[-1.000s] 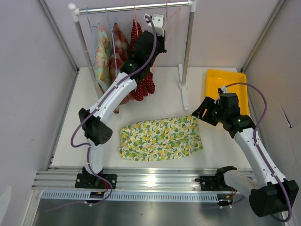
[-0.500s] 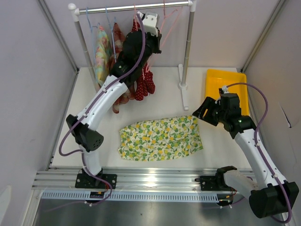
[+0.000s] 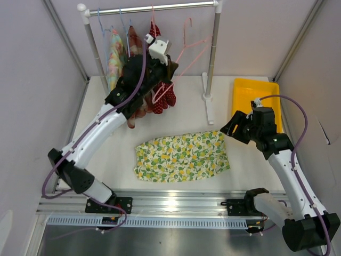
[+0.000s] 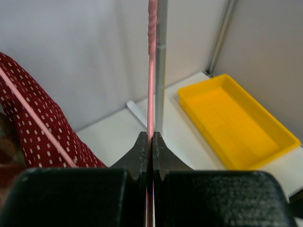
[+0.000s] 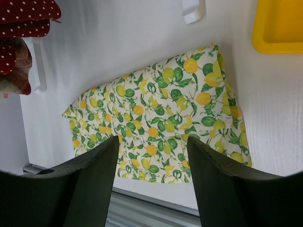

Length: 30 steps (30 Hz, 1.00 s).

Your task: Place the skirt on the hanger

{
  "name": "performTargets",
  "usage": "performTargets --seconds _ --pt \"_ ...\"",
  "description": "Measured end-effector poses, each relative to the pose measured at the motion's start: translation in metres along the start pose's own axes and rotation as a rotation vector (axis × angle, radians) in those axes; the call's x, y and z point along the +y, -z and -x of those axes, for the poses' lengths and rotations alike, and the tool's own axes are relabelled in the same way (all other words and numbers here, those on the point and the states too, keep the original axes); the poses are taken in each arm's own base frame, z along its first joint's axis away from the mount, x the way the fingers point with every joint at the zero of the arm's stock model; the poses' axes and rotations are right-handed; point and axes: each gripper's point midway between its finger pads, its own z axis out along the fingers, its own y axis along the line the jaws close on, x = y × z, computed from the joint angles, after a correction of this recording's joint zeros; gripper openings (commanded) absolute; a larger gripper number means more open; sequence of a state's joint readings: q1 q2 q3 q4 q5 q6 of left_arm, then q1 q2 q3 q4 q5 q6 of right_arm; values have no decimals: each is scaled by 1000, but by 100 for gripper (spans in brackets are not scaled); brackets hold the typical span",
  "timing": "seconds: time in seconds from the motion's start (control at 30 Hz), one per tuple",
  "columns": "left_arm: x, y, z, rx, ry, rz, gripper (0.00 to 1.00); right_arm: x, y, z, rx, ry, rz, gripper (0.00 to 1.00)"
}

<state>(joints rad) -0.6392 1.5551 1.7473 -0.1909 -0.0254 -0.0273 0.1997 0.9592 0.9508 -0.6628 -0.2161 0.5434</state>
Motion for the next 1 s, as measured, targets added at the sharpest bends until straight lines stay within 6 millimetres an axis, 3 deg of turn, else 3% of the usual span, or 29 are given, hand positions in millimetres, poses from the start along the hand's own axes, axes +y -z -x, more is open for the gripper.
performTargets --seconds 0.1,0.27,0.43,0.57,0.7,0.77,0.87,1.0 --pt "-14 28 -16 25 25 -55 0 1 8 3 -9 6 -8 66" --pt "-54 77 -50 49 88 -194 0 13 33 17 -67 27 14 66" --pt "-94 120 -114 140 167 -346 0 26 60 27 -124 48 50 66" --pt "-117 139 -172 233 239 -426 0 23 63 21 -113 49 43 65" --pt "-128 156 -231 337 323 -467 0 9 51 1 -58 36 14 64" --pt "-132 164 -251 367 368 -481 0 -1 41 -16 -15 27 -8 64" --pt "-138 168 -263 381 417 -512 0 -13 28 -42 54 22 -40 63" --pt "-148 163 -263 364 459 -557 0 -28 15 -69 116 30 -84 61"
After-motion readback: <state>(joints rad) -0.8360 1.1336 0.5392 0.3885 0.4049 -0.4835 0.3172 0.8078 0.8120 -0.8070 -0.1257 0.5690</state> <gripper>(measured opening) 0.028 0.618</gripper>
